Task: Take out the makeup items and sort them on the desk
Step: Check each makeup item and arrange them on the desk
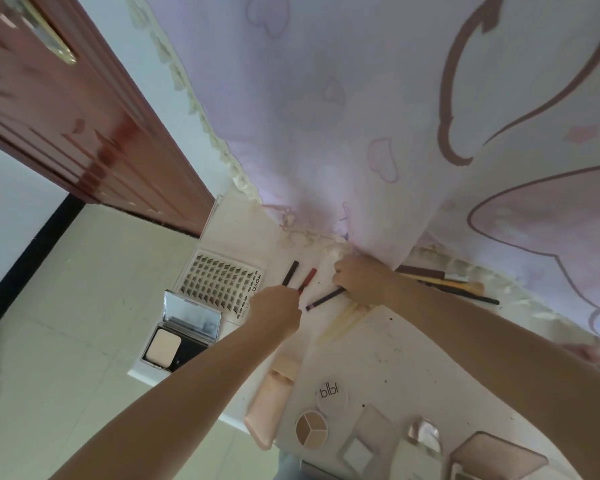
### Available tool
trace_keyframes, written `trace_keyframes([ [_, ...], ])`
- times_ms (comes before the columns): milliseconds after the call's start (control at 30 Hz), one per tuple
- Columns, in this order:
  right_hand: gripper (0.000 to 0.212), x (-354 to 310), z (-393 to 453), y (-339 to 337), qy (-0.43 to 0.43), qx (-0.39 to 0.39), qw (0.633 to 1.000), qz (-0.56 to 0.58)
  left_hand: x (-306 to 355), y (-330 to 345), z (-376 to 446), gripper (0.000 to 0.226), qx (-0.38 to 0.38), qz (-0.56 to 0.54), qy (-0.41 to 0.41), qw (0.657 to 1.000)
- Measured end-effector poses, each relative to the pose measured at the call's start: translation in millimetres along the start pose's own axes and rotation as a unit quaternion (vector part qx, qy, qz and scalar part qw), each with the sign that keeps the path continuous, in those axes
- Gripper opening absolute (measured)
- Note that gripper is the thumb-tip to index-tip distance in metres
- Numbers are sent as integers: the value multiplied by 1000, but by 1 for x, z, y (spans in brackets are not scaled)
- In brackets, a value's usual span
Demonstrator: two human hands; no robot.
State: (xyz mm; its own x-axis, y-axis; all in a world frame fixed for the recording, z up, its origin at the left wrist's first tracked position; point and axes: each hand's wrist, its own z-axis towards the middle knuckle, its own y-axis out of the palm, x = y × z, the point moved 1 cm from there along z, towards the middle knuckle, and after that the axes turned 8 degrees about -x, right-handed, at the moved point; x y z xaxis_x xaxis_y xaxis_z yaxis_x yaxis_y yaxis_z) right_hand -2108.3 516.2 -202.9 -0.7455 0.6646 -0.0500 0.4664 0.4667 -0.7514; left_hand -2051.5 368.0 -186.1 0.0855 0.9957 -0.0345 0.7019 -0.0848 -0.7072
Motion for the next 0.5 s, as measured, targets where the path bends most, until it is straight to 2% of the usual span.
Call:
trace_keyframes([
  [133,23,-1,-4,1,14,31,999,-10,4,-6,-7,31,19,-16,16,1000],
  [267,21,-3,-25,1,46,80,992,83,9,-10,-15,35,45,-54,33,997],
  [500,25,-10,-99,-8,48,167,955,240,26,-34,-43,27,114,-31,178,977],
])
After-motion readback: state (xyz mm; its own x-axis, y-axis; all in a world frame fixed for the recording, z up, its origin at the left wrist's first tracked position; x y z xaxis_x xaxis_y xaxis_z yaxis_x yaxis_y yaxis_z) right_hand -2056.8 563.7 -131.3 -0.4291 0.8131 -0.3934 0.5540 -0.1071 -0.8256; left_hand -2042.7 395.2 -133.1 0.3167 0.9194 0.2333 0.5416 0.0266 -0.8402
